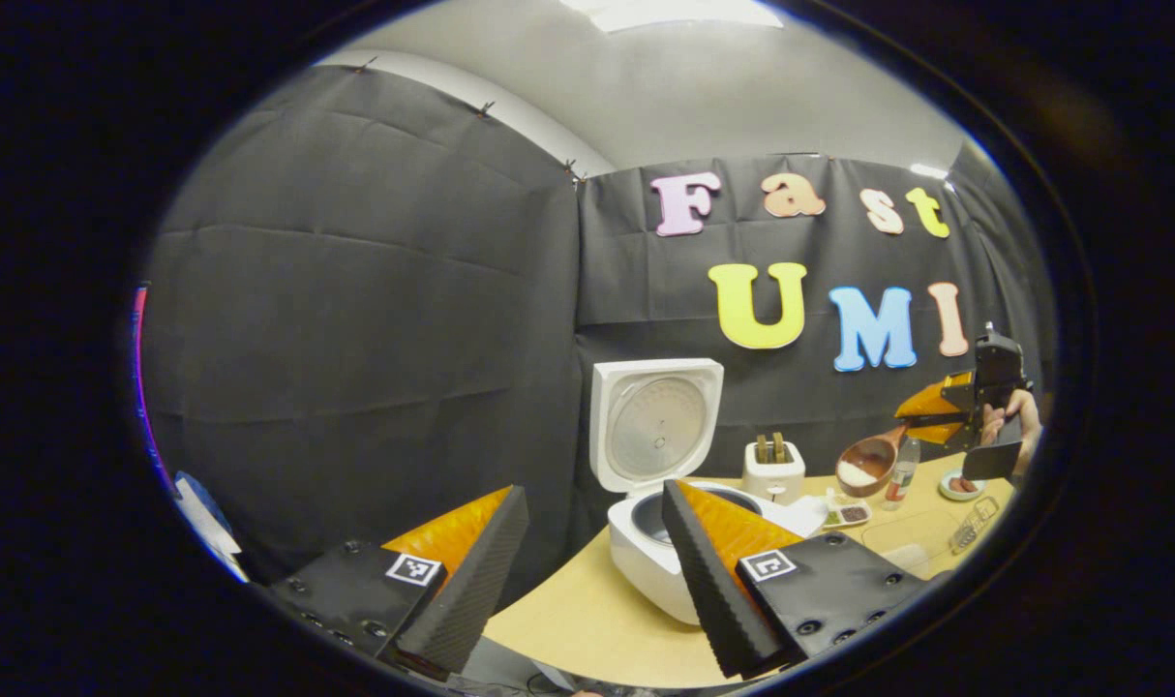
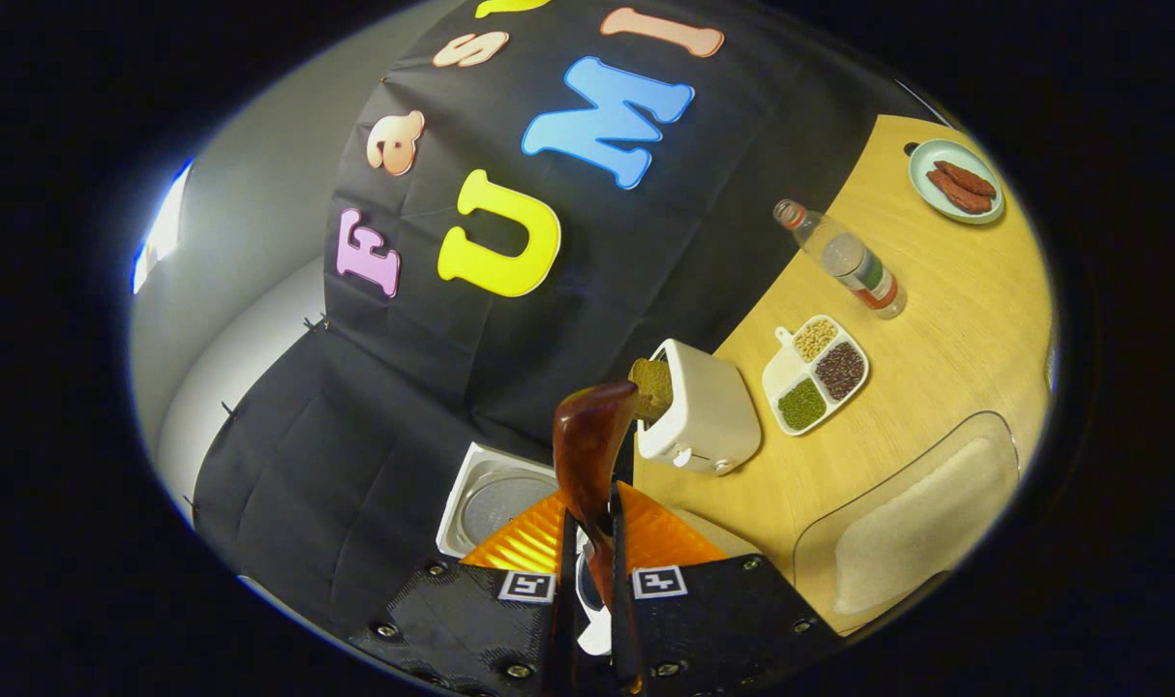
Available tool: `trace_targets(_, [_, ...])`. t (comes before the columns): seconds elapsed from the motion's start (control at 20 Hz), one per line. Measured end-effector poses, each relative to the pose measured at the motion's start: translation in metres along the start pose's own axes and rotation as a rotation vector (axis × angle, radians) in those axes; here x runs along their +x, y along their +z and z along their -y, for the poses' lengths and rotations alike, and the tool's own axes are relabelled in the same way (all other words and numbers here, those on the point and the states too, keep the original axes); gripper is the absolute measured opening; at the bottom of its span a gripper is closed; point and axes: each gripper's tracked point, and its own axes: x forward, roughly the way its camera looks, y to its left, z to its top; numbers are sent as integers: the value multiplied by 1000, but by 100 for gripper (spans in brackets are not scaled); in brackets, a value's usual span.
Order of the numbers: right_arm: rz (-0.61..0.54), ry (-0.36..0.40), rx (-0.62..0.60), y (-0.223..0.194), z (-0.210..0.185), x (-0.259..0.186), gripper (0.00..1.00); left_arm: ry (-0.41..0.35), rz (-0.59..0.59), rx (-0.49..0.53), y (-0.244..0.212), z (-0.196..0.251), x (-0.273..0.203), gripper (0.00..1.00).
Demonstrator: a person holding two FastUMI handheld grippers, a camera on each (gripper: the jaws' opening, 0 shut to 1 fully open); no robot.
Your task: Close the left gripper, press the button to open the rice cooker; take a wooden spoon from the chopstick holder with the right hand, scoop a spoonful of rice and pour it into the rice cooker, then put the wooden spoon back into the chopstick holder.
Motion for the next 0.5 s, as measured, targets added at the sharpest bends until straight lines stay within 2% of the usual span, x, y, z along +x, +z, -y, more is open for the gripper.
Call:
trace_targets(0.3, [-59,28,-107,-36,-36,54,15,80,-32,-14,-16,-40,-18,94])
trace_targets(0.5, [-83,42,-173,-64,-44,90,14,118,-44,10,-17,-60,-29,94])
